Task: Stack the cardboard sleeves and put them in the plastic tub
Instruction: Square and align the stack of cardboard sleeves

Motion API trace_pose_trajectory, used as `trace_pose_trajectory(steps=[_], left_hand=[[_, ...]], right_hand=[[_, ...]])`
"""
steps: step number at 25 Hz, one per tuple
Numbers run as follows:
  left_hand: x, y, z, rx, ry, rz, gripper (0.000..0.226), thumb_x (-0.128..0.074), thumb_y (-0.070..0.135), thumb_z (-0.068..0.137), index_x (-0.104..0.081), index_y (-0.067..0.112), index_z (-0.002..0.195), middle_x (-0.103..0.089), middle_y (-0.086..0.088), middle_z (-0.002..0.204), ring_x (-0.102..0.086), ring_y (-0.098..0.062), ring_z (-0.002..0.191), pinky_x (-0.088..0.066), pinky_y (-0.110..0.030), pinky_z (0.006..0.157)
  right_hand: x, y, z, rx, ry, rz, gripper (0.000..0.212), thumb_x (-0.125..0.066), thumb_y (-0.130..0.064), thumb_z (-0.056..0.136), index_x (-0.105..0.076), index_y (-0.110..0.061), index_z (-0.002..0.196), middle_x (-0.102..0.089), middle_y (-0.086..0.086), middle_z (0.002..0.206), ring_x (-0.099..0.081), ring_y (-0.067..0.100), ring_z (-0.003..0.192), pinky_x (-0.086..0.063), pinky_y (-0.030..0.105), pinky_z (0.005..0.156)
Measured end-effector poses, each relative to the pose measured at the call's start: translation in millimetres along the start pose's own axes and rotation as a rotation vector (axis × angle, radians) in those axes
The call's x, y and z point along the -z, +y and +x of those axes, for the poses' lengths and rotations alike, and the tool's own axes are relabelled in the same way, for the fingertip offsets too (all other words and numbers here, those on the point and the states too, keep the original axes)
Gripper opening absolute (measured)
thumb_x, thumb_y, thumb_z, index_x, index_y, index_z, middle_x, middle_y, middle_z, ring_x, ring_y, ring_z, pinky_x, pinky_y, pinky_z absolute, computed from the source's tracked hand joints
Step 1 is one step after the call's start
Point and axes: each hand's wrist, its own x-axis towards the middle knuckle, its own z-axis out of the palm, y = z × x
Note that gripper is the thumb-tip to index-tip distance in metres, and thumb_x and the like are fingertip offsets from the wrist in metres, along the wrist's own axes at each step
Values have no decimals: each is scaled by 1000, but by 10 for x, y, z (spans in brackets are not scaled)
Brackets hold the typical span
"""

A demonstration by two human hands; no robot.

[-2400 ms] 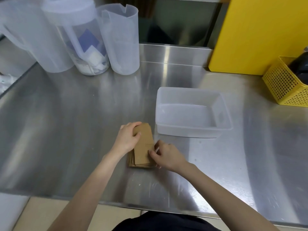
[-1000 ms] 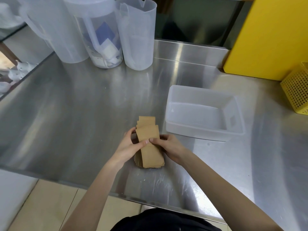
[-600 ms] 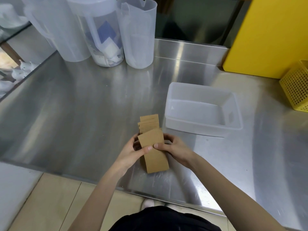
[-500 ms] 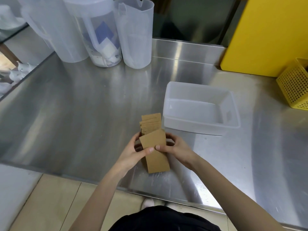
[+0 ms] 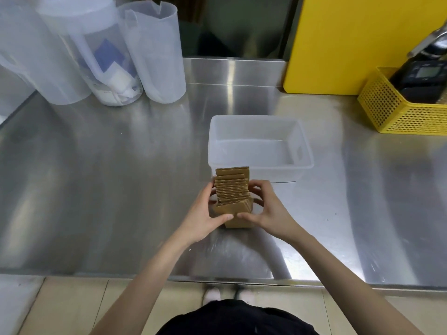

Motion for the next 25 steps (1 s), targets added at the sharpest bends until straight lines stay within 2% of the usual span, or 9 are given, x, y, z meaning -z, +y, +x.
trace_pose_trajectory(steps=[2,5,7,10,14,16,18,21,25], left_hand=[[-59,-44,-2,11,-33,39,78,-70,20,73,-24,20,136,-39,-1,141,-41,-12,123,-33,-28,104],[-97,-122,-7,26,-65,39,73,-72,20,71,-31,16,132,-45,-7,137,-45,-19,124,-35,-30,104],[-115,-161,-8,17,-91,47,71,-74,20,69,-36,15,129,-49,-8,134,-47,-20,123,-36,-30,104],[-142,-185,3,-4,-86,67,68,-75,21,68,-40,14,126,-51,-8,132,-48,-19,121,-36,-30,104],[-114,-154,22,2,-41,44,65,-75,19,68,-42,16,124,-54,-3,127,-52,-14,113,-39,-24,94],[-102,-142,28,12,-60,40,68,-75,19,68,-40,18,127,-54,-4,129,-53,-16,115,-40,-26,96],[-84,-100,8,4,-102,44,78,-75,19,69,-31,18,133,-50,1,131,-48,-11,115,-35,-20,95],[-49,-25,6,-5,-163,12,94,-73,17,70,-11,19,141,-41,13,124,-41,-2,114,-29,-9,92],[-17,-53,44,18,-146,-58,86,-74,17,69,-19,21,135,-47,8,120,-47,-10,116,-35,-23,100]], right_hand=[[-1,54,-22,-4,-28,-39,67,-75,-21,68,-33,-25,120,-43,8,132,-45,15,123,-39,26,104],[-5,145,-35,-24,-88,-135,77,-69,-30,67,-30,-23,132,-41,8,136,-42,14,127,-35,28,108],[-6,199,-54,-47,-125,-218,82,-70,-28,70,-26,-18,138,-39,10,136,-41,17,128,-33,26,108],[-12,239,-76,-37,-133,-291,78,-71,-20,77,-25,-13,140,-40,12,136,-43,21,128,-32,22,106],[-21,185,-52,-20,-86,-302,77,-72,-26,75,-30,-13,138,-44,11,133,-46,20,124,-38,34,107],[-24,180,-52,-24,-73,-306,78,-73,-25,74,-30,-13,138,-44,10,135,-45,20,126,-37,30,107],[-34,175,-53,-28,-92,-329,78,-72,-23,75,-28,-12,139,-42,11,136,-43,21,127,-34,27,105],[-47,177,-46,-26,-101,-334,75,-72,-23,76,-30,-10,137,-43,13,135,-45,23,125,-37,31,105],[-44,176,-45,-32,-73,-302,73,-75,-26,72,-36,-10,131,-48,12,130,-49,22,120,-40,30,102]])
